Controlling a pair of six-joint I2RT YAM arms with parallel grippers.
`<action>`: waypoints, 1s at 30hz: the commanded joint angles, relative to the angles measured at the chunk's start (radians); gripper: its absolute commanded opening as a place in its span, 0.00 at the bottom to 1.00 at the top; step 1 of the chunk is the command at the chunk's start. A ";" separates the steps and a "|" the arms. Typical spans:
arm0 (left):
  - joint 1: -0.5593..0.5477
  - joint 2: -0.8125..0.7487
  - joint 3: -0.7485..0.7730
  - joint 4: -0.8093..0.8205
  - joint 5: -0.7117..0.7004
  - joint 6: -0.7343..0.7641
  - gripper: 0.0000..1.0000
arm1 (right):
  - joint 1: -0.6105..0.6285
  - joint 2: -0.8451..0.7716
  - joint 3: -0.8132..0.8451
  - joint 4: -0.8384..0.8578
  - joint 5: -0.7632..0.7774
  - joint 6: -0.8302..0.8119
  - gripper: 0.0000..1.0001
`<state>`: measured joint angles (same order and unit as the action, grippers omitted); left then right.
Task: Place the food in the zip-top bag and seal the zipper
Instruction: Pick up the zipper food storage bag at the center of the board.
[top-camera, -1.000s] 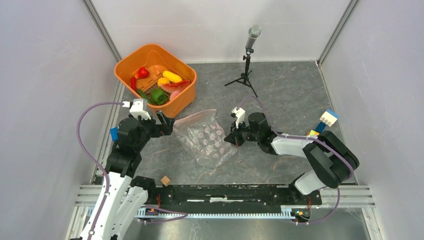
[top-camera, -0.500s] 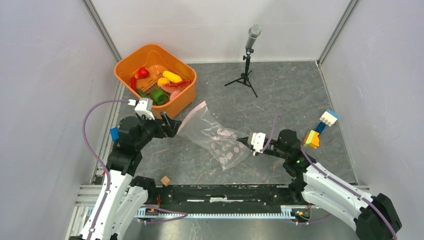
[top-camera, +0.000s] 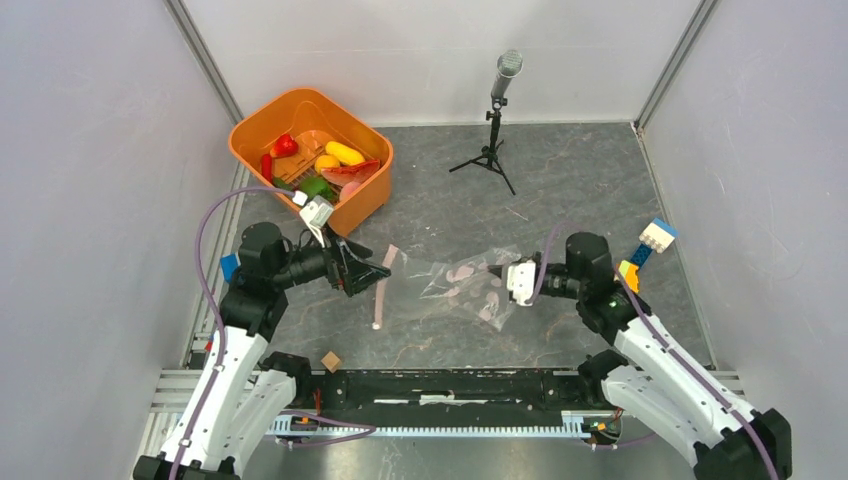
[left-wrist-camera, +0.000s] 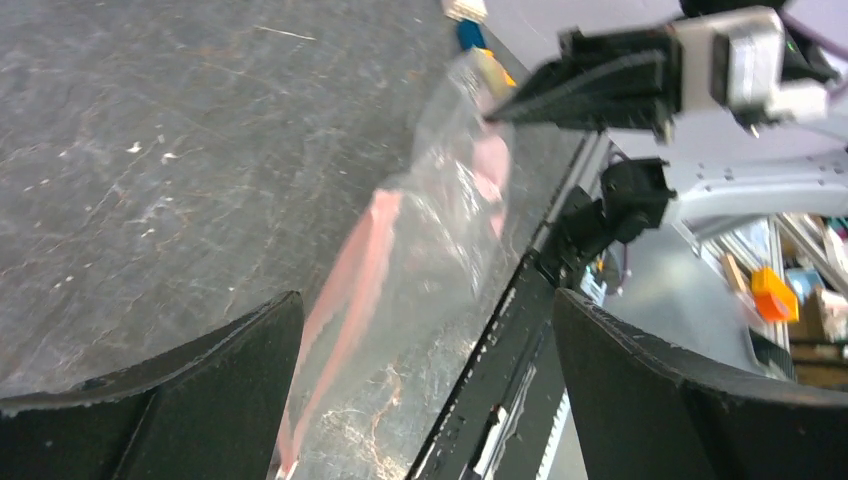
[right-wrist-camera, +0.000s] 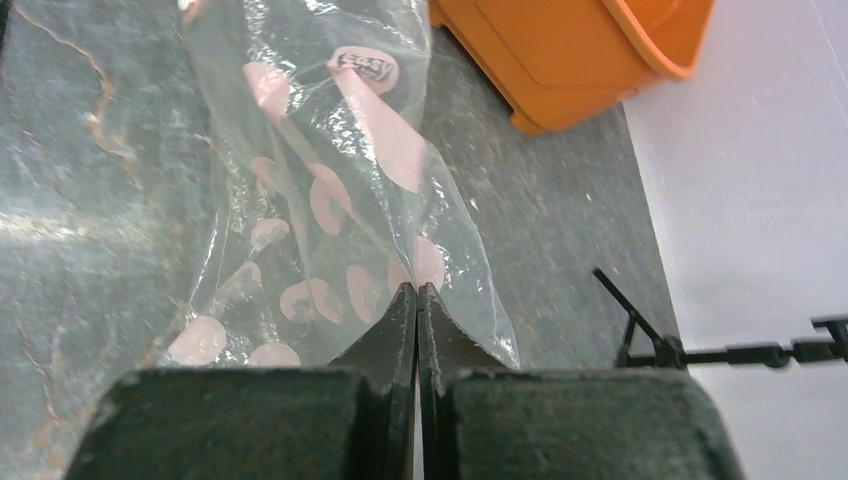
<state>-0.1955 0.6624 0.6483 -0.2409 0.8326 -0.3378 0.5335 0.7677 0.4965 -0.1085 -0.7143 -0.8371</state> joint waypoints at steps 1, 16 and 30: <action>0.005 0.007 0.074 -0.069 0.203 0.112 1.00 | -0.157 0.014 0.078 -0.095 -0.214 -0.089 0.00; -0.044 0.112 0.031 0.001 0.128 0.043 0.84 | -0.266 0.184 0.202 -0.238 -0.359 -0.232 0.00; -0.174 0.266 0.063 -0.040 -0.038 0.020 0.51 | -0.277 0.207 0.125 -0.023 -0.317 -0.060 0.00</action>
<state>-0.3504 0.9024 0.6750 -0.2852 0.8314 -0.2901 0.2623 0.9642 0.6247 -0.2165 -1.0309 -0.9394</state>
